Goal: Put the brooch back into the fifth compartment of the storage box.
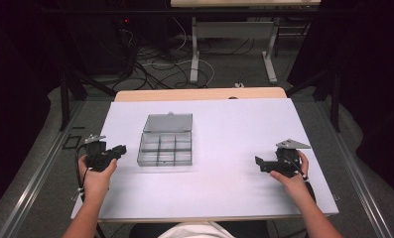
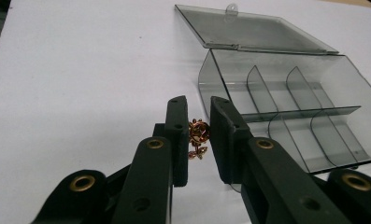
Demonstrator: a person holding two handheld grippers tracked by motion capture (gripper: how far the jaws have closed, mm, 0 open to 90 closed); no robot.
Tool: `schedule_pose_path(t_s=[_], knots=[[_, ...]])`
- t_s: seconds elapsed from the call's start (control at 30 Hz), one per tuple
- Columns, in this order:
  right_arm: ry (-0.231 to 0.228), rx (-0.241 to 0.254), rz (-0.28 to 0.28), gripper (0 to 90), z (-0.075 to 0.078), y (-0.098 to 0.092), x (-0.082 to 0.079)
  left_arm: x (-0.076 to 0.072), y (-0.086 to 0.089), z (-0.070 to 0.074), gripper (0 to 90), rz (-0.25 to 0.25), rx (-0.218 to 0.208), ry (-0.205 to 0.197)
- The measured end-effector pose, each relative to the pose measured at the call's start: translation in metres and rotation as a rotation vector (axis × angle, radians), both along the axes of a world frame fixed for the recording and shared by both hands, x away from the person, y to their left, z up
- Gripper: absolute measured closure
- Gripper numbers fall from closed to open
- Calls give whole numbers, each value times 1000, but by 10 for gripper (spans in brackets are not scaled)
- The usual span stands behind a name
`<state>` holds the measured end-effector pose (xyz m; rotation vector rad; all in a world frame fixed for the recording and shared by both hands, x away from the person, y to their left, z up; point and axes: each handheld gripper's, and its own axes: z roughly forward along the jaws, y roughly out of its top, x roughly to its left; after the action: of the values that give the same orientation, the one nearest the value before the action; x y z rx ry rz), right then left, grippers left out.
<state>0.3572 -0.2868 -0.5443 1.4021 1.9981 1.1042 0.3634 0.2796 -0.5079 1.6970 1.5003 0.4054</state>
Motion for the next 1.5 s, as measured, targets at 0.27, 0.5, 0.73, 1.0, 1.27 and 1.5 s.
schedule_pose_path(t_s=[0.27,0.5,0.73,1.0,1.27,1.5], knots=[[-1,-1,0,10,0,0,0,-4,-5,4,781,-16,-23,-32],[0,2,1,10,0,0,0,-7,-12,8,781,-48,-24,-38],[0,0,0,10,0,0,0,-9,-22,8,781,-69,-25,-49],[-2,1,2,10,0,0,0,-12,-33,9,782,-103,-23,-45],[0,3,1,10,0,1,0,-14,-44,8,781,-131,-20,-44],[1,-2,8,10,0,1,0,-15,-51,7,781,-151,-20,-42]])
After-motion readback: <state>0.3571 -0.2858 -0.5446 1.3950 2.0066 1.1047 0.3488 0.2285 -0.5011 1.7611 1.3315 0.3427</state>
